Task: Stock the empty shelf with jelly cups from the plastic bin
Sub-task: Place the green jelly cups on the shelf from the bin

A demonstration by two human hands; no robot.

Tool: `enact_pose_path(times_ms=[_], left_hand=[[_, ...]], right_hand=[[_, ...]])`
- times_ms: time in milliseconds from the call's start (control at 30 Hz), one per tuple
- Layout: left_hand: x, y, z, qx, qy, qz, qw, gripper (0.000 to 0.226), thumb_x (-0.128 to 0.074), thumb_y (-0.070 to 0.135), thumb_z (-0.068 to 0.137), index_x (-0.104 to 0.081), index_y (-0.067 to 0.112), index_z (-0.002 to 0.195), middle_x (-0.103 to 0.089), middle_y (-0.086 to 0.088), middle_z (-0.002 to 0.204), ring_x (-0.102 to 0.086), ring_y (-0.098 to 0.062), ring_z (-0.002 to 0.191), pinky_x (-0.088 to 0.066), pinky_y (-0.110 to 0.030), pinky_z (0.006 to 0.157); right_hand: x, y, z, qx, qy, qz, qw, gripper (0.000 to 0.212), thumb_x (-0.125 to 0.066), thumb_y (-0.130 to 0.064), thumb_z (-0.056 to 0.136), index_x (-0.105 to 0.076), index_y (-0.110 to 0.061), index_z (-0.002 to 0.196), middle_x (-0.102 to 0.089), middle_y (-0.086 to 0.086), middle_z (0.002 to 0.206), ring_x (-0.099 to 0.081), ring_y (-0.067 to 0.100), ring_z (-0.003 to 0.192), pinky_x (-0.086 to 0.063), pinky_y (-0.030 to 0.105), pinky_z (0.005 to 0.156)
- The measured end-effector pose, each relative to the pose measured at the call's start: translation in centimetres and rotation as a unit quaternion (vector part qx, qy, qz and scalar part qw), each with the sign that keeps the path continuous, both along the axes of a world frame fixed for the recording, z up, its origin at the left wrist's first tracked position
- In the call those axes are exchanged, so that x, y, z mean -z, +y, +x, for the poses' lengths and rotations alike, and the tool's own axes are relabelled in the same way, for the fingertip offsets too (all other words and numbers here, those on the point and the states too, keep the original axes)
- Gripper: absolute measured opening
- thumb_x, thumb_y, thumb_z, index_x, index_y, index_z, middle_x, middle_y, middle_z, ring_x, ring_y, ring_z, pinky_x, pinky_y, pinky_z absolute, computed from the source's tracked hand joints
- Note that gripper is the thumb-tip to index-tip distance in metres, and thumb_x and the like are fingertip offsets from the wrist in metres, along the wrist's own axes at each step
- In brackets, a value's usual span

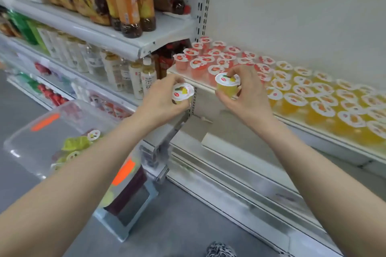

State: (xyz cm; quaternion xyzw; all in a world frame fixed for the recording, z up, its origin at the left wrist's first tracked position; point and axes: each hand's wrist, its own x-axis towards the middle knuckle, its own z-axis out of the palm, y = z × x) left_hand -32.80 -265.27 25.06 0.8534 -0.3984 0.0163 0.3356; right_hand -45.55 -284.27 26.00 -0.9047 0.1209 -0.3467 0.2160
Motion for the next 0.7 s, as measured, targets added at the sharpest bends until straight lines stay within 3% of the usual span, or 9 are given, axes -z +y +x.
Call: enact_pose_path(times_ms=[200,500,700], left_hand=[[-4.2,-9.4,-5.7,0.071,-0.068,-0.030,0.995,0.052,-0.070,0.045,0.084,-0.055,0.018,0.127,-0.060,0.003,0.125,-0.053,-0.016,0.116,-0.038,-0.026,0.093],[-6.4,-23.9,-15.5,0.126,-0.054,-0.087,0.987,0.060,-0.074,0.050,0.079,-0.060,0.017,0.127,-0.066,0.001,0.119,-0.060,-0.017,0.109,-0.048,-0.035,0.094],[-6.5,-30.9,-21.3,0.141,-0.048,-0.070,0.986,0.059,-0.073,0.050,0.079,-0.058,0.019,0.127,-0.066,0.005,0.119,-0.061,-0.015,0.105,-0.048,-0.029,0.088]], right_hand=[[-3.2,-7.6,-7.6,0.087,-0.043,-0.020,0.995,0.040,-0.075,-0.037,0.079,-0.059,-0.019,0.110,-0.056,-0.005,0.108,-0.052,0.009,0.088,-0.043,0.026,0.079],[-6.5,-20.5,-21.2,0.191,-0.036,-0.025,0.981,0.039,-0.073,-0.038,0.077,-0.056,-0.022,0.108,-0.057,-0.006,0.106,-0.051,0.007,0.080,-0.035,0.019,0.074],[-6.5,-28.6,-28.2,0.269,-0.020,0.028,0.963,0.041,-0.071,-0.035,0.077,-0.054,-0.023,0.112,-0.059,0.000,0.111,-0.058,0.019,0.093,-0.045,0.033,0.082]])
